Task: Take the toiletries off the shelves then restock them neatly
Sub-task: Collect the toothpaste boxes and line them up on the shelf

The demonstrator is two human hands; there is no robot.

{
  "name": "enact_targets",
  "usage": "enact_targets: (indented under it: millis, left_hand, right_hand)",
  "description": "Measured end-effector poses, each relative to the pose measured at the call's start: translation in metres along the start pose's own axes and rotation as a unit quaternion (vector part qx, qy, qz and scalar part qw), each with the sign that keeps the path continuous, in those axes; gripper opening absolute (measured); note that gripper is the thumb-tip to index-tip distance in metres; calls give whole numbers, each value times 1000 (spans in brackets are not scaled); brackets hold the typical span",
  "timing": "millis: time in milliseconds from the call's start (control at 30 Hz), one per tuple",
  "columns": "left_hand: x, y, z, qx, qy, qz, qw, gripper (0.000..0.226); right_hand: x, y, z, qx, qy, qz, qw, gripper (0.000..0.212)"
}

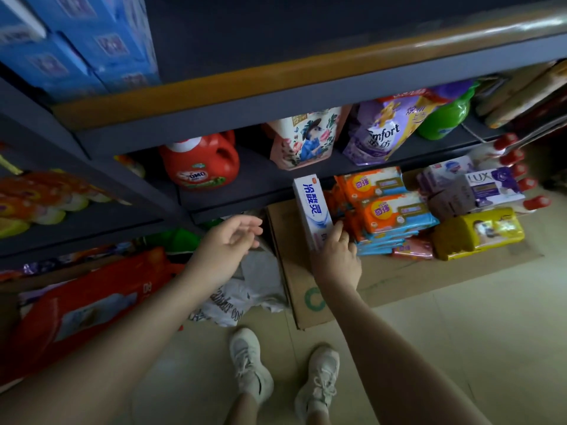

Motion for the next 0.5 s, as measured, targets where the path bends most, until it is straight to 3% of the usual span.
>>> enact_targets:
  millis: [100,200,367,500]
  left_hand:
    - [-14,14,-7,9,-27,34,999,32]
    - [-45,38,-24,3,-79,101,992,33]
    - [-130,99,-64,-63,-228,295,926,28]
    - [-189,144,-90,-123,-285,346,885,41]
  right_hand:
    - [8,21,-9,-14,18,-26,999,61]
    - [49,63,-27,-36,126,42,991,49]
    - [162,185,-92,-129,358,195,904,29]
    - [247,254,-126,-202,452,207,844,38]
Point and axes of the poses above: each hand's wrist, its own z-axis towards the middle knuckle, its own y-axis out of the back of the hand, x = y × z, the point moved 10 cm from there along z, towards the middle knuckle, and after that the axes turned 4 degrees about -z, right-handed, at the moved point
